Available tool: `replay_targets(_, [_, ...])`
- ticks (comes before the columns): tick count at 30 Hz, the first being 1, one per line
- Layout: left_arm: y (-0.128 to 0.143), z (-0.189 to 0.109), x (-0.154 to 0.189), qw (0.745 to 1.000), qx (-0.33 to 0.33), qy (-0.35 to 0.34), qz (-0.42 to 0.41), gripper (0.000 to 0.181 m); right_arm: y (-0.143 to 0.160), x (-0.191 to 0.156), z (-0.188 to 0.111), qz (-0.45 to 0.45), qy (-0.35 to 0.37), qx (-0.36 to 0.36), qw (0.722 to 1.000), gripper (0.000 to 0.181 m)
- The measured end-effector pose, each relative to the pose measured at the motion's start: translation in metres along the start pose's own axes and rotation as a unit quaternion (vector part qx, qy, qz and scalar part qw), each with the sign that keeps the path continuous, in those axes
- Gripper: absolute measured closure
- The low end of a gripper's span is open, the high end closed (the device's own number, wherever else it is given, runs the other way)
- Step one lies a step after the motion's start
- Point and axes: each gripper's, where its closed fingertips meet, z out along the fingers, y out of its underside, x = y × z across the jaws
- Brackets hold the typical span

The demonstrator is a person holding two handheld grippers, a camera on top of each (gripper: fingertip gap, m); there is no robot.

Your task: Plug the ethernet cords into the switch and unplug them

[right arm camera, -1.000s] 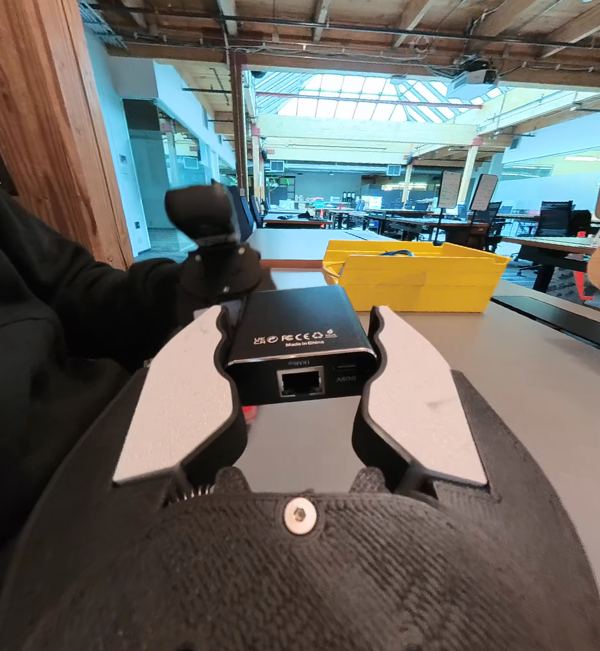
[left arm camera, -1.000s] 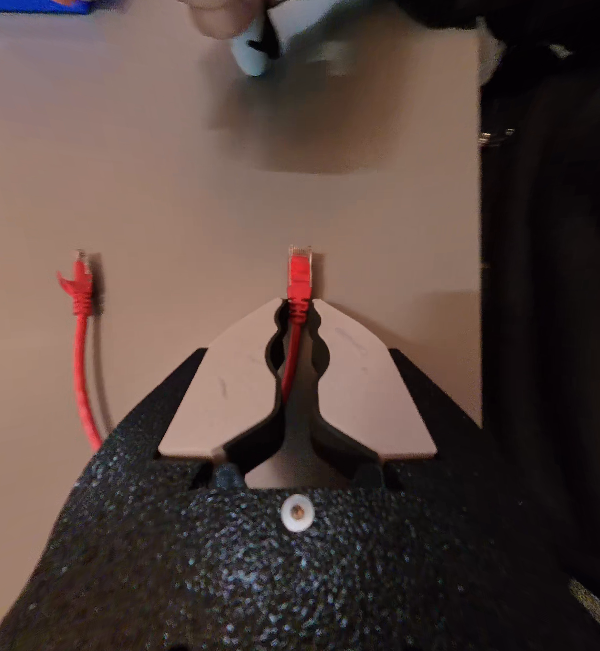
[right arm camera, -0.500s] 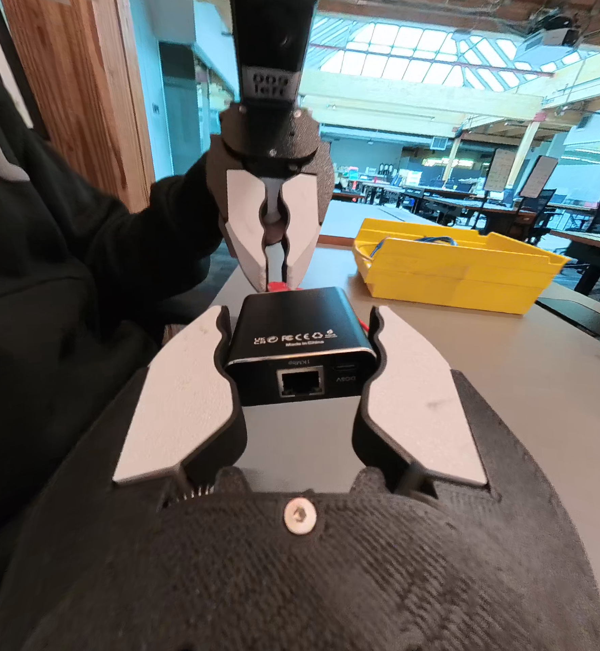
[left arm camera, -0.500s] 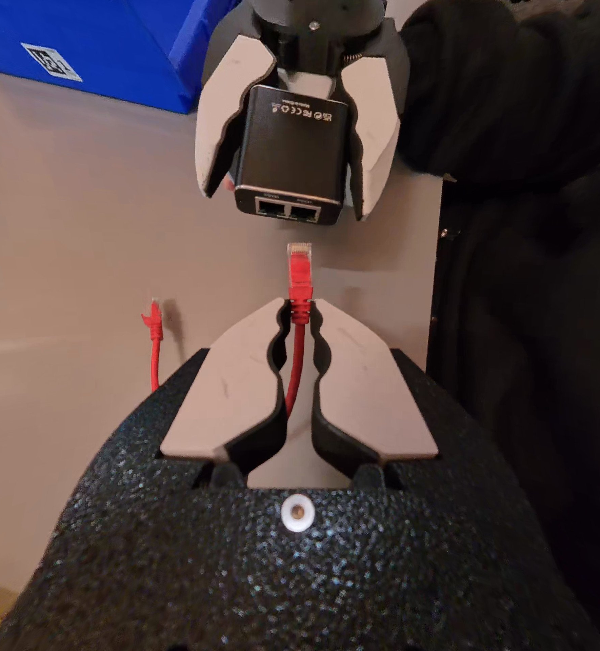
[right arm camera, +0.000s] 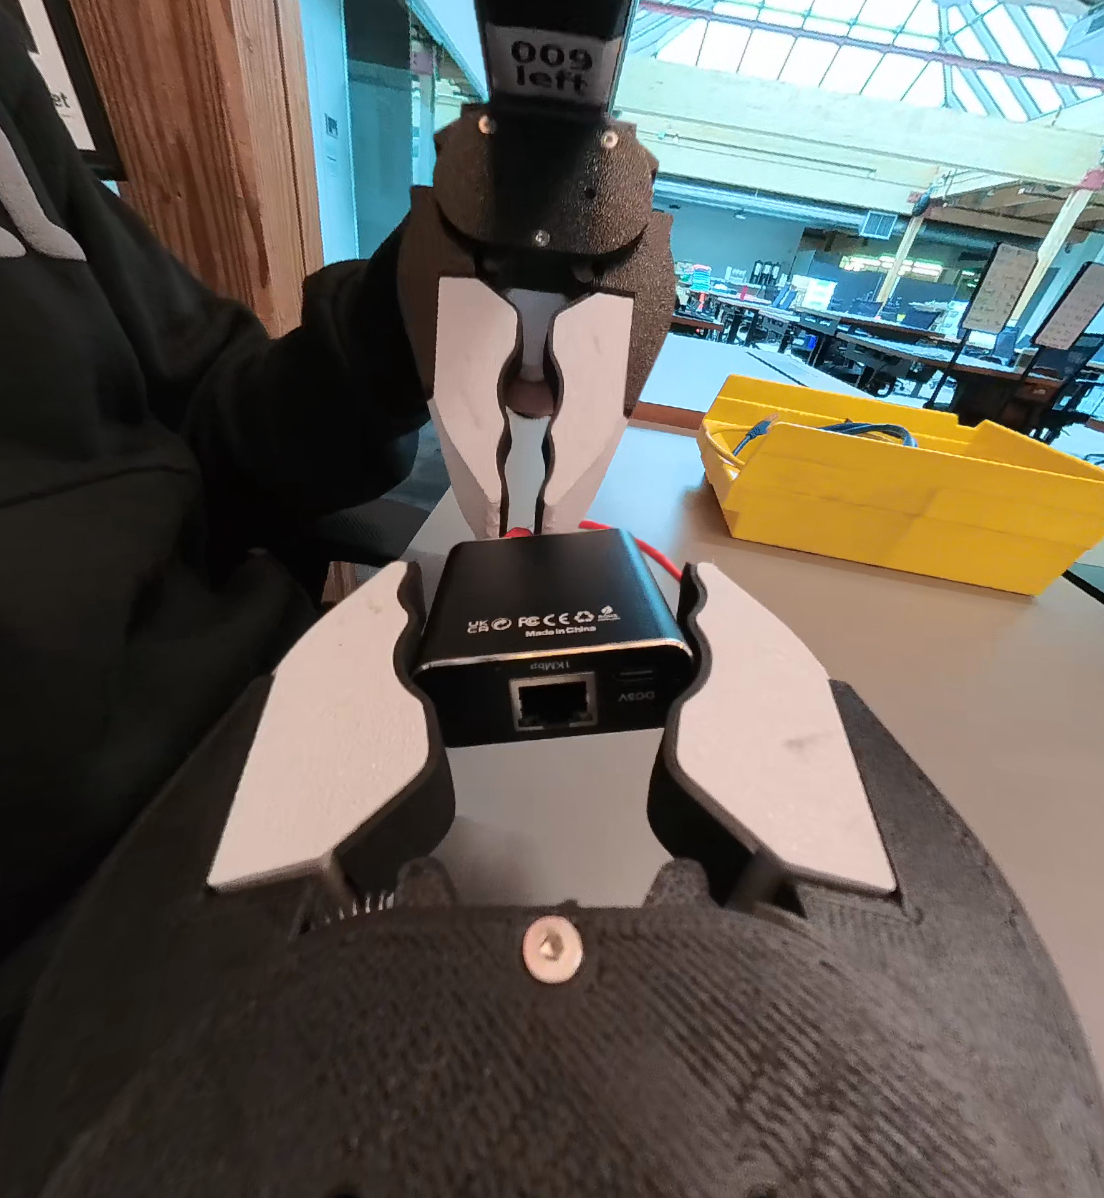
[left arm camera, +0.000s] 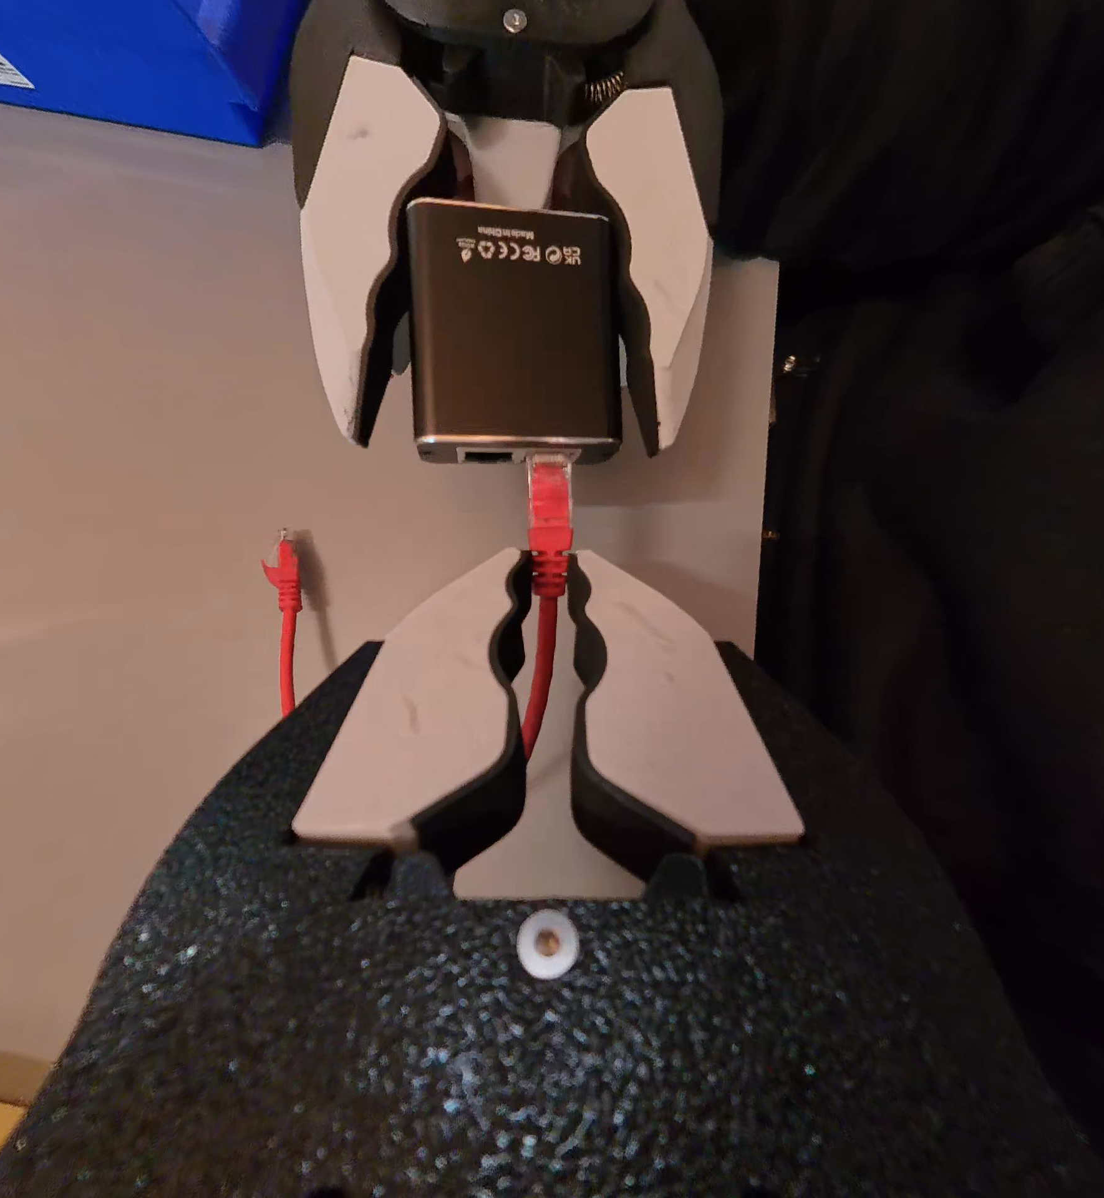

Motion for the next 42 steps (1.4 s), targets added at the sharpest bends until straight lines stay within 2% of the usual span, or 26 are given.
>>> replay_targets(1, [0.000,0.001,0.000,1.000,-0.003,-0.002,0.000,0.172,0.001,0.000,0.001,-0.002,0.001,-0.005,1.000,0.106])
replay_targets(5, [-0.003,-0.003,-0.002,1.000,0.000,-0.016,0.009,0.172,0.004,0.003,0.003,-0.003,0.013,-0.016,1.000,0.106])
replay_targets(13, [-0.027,-0.007,-0.019,0.992,0.120,-0.018,-0.037,0.173,-0.005,0.018,-0.007,0.032,0.050,0.025,0.998,0.105])
replay_targets(16, [-0.031,-0.010,-0.019,0.989,0.144,-0.014,-0.027,0.172,-0.005,0.020,-0.008,0.050,0.046,0.028,0.997,0.106])
replay_targets(18, [-0.039,-0.017,-0.025,0.982,0.183,-0.032,-0.026,0.172,-0.003,0.024,-0.008,0.062,0.054,0.022,0.996,0.106])
replay_targets(25, [-0.035,-0.005,-0.032,0.982,0.188,-0.035,-0.008,0.172,-0.005,0.033,-0.016,0.082,0.084,0.036,0.992,0.106])
replay_targets(29, [-0.045,-0.009,-0.038,0.970,0.236,-0.061,0.006,0.170,-0.013,0.039,-0.022,0.097,0.097,0.068,0.988,0.106])
replay_targets(33, [-0.058,-0.039,-0.050,0.944,0.314,-0.100,-0.030,0.148,-0.020,0.042,-0.031,0.108,0.102,0.099,0.984,0.106])
replay_targets(36, [-0.043,-0.079,-0.067,0.931,0.327,-0.157,-0.035,0.138,-0.024,0.047,-0.039,0.115,0.110,0.119,0.980,0.106])
replay_targets(39, [-0.008,-0.117,-0.093,0.924,0.318,-0.210,-0.036,0.137,-0.025,0.049,-0.043,0.115,0.114,0.124,0.979,0.106])
replay_targets(40, [0.013,-0.126,-0.111,0.927,0.280,-0.246,-0.027,0.138,-0.024,0.047,-0.042,0.114,0.109,0.120,0.980,0.106])
replay_targets(42, [0.071,-0.146,-0.162,0.925,0.143,-0.351,0.005,0.137,-0.023,0.046,-0.040,0.111,0.105,0.115,0.982,0.106])
